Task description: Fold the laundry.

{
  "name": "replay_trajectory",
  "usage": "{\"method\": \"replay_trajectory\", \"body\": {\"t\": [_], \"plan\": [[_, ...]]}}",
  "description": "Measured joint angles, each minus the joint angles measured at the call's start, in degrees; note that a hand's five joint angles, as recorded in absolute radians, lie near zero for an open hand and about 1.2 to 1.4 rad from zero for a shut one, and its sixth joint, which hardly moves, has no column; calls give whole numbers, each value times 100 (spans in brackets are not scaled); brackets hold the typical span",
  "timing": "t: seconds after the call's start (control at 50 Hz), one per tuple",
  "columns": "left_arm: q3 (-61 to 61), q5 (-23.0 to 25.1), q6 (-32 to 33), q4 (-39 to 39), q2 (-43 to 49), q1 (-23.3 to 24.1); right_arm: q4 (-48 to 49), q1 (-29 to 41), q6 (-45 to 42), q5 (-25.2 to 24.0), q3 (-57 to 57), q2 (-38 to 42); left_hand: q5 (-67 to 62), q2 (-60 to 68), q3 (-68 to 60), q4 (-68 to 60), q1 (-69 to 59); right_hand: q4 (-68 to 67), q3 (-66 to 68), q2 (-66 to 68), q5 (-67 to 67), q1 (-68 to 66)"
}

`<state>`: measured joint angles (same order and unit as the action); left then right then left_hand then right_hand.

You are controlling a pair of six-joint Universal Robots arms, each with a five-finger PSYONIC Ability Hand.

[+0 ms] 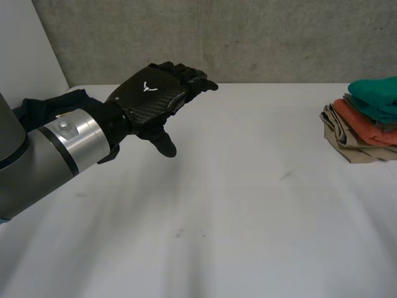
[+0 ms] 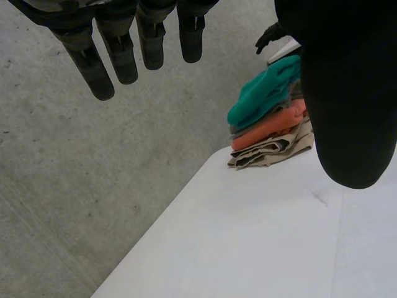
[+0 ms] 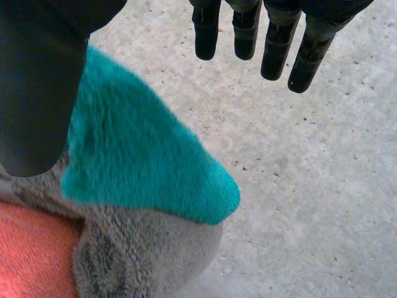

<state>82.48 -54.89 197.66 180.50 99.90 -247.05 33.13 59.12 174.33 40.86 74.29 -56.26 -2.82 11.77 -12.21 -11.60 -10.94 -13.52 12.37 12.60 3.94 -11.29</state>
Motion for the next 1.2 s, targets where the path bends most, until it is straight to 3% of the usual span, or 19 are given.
{"method": "replay_trajectory", "body": {"t": [0.12, 0.2, 0.28, 0.36, 0.42, 0.48, 0.56, 0.64, 0.68, 0.7, 0.76, 0.82, 0.88, 1.02, 1.04, 1.16, 1.2], "plan": [[0, -3, -5, -2, -4, 5, -551, -118, -116, 188, 56, -331, 0, 0, 0, 0, 0, 0, 0, 0, 0, 0], [-8, -4, -10, 0, -11, 7, -1138, -568, -584, 671, 67, -605, 0, 0, 0, 0, 0, 0, 0, 0, 0, 0], [-26, -11, -15, 2, -18, 4, -1597, -984, -1176, 1437, -160, -749, 0, 0, 0, 0, 0, 0, 0, 0, 0, 0], [-75, -86, -58, 7, -48, -14, -1917, -1223, -1816, 2650, -658, -852, 0, 0, 0, 0, 0, 0, 0, 0, 0, 0], [-166, -242, -143, 48, -83, -53, -1976, -1036, -2078, 3366, -1014, -991, 0, 0, 0, 0, 0, 0, 0, 0, 0, 0], [-299, -482, -251, 160, -100, -128, -1878, -539, -2073, 3705, -1189, -1259, 0, 0, 0, 0, 0, 0, 0, 0, 0, 0], [-533, -952, -385, 422, -94, -371, -1577, 305, -1791, 3698, -1007, -1758, 0, 0, 0, 0, 0, 0, 0, 0, 0, 0], [-792, -1391, -451, 748, 1, -781, -1191, 1294, -1447, 3340, -402, -2268, 0, 0, 0, 0, 0, 0, 0, 0, 0, 0], [-1001, -1583, -460, 990, 209, -1188, -884, 2111, -1272, 2935, 203, -2538, 0, 0, 0, 0, 0, 0, 0, 0, 0, 0], [-1001, -1583, -460, 990, 209, -1188, -884, 2111, -1272, 2935, 203, -2538, 0, 0, 0, 0, 0, 0, 0, 0, 0, 0], [-1335, -1602, -440, 1197, 723, -1760, -569, 3228, -1218, 2417, 1067, -2677, 0, 0, 0, 0, 0, 0, 0, 0, 0, 0], [-1496, -1538, -418, 1227, 1015, -1974, -497, 3636, -1259, 2273, 1393, -2663, 0, 0, 0, 0, 0, 0, 0, 0, 0, 0], [-1948, -1274, -235, 1199, 1981, -2478, -441, 4464, -1560, 2136, 2173, -2393, 0, 1, 0, 0, 0, 0, -1, 0, 0, 0], [-2541, -1047, 493, 1129, 3297, -2989, -474, 4834, -2152, 2263, 2749, -1945, 0, 0, 0, 0, 0, 0, -1, 0, 0, 0], [-2776, -1023, 832, 1121, 3720, -3111, -484, 4861, -2323, 2332, 2867, -1855, 0, 0, 0, 0, 0, 0, -1, 0, 0, 0], [-3447, -1053, 1505, 1112, 4752, -3295, -497, 4813, -2607, 2520, 3176, -1750, -43, 48, -41, -61, -60, 0, -1, 0, 0, 0], [-3654, -1094, 1580, 1113, 5008, -3311, -496, 4791, -2610, 2537, 3265, -1752, -437, 526, -451, -510, -621, 0, -1, 0, 0, 0]]}}
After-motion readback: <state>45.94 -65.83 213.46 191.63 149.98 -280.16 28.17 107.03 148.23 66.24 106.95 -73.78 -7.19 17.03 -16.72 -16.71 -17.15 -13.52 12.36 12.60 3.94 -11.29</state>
